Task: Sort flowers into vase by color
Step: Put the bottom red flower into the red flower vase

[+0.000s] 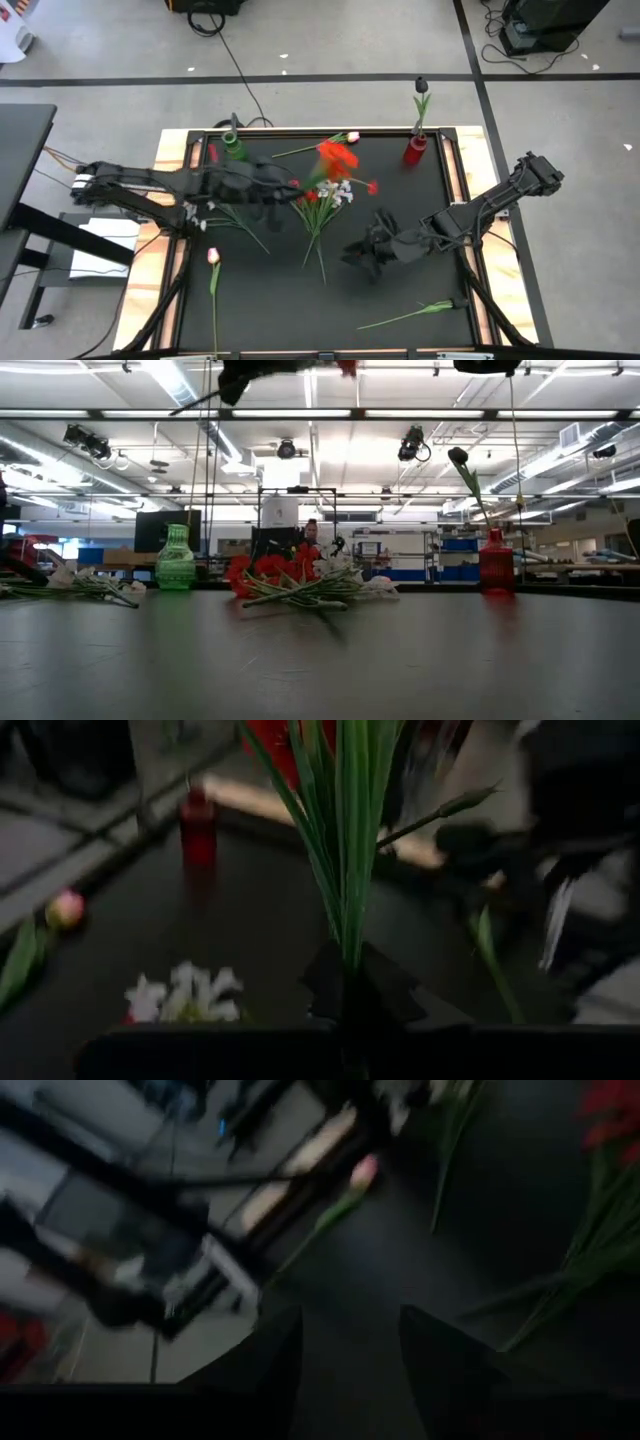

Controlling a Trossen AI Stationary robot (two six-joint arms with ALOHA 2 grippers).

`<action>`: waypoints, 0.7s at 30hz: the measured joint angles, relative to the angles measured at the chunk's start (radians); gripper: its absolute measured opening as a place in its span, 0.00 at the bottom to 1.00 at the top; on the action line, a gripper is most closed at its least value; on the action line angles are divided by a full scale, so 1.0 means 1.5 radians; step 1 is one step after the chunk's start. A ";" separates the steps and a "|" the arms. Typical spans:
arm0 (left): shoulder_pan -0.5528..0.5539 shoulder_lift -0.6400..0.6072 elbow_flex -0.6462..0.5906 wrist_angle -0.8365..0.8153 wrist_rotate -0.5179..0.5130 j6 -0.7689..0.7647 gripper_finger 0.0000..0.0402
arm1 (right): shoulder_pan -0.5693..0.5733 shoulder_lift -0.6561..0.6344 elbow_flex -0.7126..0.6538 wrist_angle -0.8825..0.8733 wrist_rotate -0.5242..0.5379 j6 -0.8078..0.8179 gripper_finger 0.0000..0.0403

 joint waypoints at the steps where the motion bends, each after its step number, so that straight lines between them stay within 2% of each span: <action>1: 0.003 -0.017 -0.008 0.023 0.004 0.000 0.04 | -0.005 -0.001 0.000 0.006 0.020 -0.006 0.44; 7: 0.006 -0.046 -0.046 0.245 0.074 0.022 0.04 | -0.050 -0.005 0.000 0.102 0.104 -0.155 0.44; 12: 0.005 -0.037 -0.050 0.284 0.078 0.024 0.04 | -0.090 -0.011 0.000 0.306 0.104 -0.349 0.47; 15: 0.005 -0.025 -0.050 0.317 0.087 0.034 0.04 | -0.117 -0.011 0.001 0.368 0.107 -0.413 0.51; 21: 0.000 -0.002 -0.049 0.358 0.096 0.040 0.04 | -0.190 -0.010 0.000 0.378 -0.019 -0.417 0.62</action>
